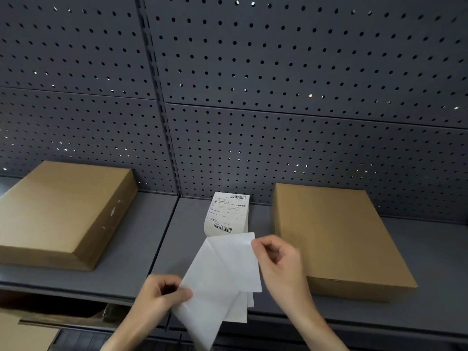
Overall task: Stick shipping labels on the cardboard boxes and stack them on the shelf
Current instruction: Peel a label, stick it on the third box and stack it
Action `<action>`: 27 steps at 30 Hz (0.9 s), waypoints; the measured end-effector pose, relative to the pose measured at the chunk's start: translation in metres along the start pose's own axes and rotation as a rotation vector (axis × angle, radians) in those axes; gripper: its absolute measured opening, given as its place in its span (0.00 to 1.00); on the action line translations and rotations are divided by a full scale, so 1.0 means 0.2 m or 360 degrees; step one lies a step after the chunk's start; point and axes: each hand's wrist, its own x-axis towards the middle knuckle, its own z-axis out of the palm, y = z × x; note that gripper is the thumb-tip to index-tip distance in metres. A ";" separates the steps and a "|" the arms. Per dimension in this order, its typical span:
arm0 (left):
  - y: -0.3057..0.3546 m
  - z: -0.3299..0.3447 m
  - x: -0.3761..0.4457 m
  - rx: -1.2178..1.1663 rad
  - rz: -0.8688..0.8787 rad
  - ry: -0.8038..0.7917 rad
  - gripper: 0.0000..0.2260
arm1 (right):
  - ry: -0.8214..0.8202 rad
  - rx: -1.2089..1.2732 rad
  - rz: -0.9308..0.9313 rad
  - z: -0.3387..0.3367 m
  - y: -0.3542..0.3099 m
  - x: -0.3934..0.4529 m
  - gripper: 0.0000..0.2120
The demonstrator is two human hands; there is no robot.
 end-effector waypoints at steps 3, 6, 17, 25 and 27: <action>-0.02 -0.05 -0.01 0.0078 -0.0004 0.0097 0.21 | 0.0089 0.0004 -0.0042 -0.06 -0.06 0.03 0.11; -0.04 -0.09 -0.02 0.0214 -0.0015 0.0173 0.22 | 0.0215 -0.0017 -0.0072 -0.14 -0.12 0.08 0.11; -0.05 -0.09 -0.01 0.1041 0.0191 0.0313 0.15 | 0.0744 0.0010 -0.0356 -0.49 -0.27 0.21 0.11; 0.22 0.02 0.04 0.1296 0.0537 0.0590 0.08 | 0.0644 -0.0410 -0.0827 -0.60 -0.32 0.17 0.06; 0.38 0.17 0.10 0.0743 0.0510 0.0339 0.09 | 0.0621 -0.0684 -0.1049 -0.59 -0.33 0.16 0.06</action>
